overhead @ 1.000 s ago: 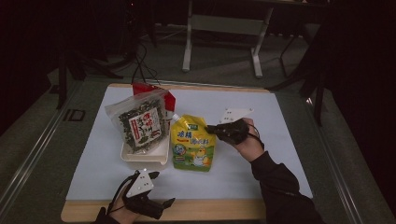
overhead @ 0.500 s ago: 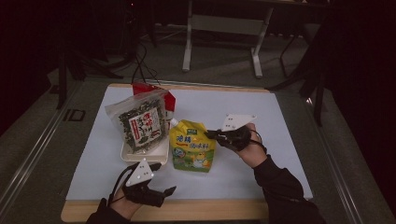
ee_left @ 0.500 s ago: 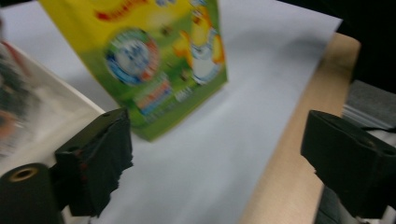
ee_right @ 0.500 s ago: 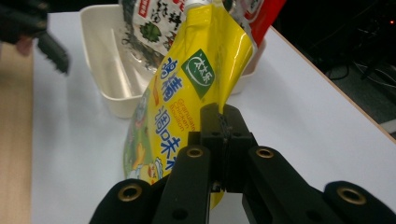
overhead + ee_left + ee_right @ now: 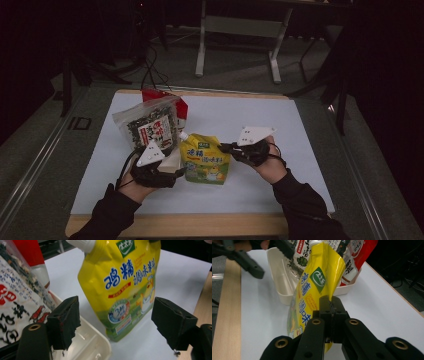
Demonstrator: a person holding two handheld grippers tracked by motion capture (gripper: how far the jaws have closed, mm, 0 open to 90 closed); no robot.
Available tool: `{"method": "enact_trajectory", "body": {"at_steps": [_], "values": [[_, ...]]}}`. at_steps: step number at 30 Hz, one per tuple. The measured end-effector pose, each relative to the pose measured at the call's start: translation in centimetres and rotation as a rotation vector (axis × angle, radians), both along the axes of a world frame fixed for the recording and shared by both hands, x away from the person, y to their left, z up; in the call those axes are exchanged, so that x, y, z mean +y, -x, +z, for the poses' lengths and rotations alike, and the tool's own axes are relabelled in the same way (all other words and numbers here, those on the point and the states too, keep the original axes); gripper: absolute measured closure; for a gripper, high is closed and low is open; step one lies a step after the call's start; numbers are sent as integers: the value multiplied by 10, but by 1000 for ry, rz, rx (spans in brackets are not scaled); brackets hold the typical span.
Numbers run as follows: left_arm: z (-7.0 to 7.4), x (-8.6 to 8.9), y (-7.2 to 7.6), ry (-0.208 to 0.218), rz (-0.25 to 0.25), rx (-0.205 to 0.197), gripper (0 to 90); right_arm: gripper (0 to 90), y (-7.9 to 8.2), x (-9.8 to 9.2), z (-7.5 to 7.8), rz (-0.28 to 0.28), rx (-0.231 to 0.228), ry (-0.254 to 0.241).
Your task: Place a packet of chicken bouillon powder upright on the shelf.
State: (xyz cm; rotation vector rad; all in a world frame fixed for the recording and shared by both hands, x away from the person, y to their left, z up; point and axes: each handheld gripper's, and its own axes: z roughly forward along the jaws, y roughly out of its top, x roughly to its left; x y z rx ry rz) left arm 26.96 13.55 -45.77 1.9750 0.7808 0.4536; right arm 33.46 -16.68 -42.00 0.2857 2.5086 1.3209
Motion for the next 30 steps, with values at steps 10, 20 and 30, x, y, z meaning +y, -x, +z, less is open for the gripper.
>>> {"method": "enact_trajectory", "body": {"at_steps": [10,20,30], "values": [[2,6,-31,32,-22,-7,420,900,6,-2,0,17,6,0],[-3,7,-45,4,-109,-16,574,900,8,-2,1,24,4,-1],[-1,6,-45,-4,-148,-8,765,900,6,-4,0,22,12,-1]]}}
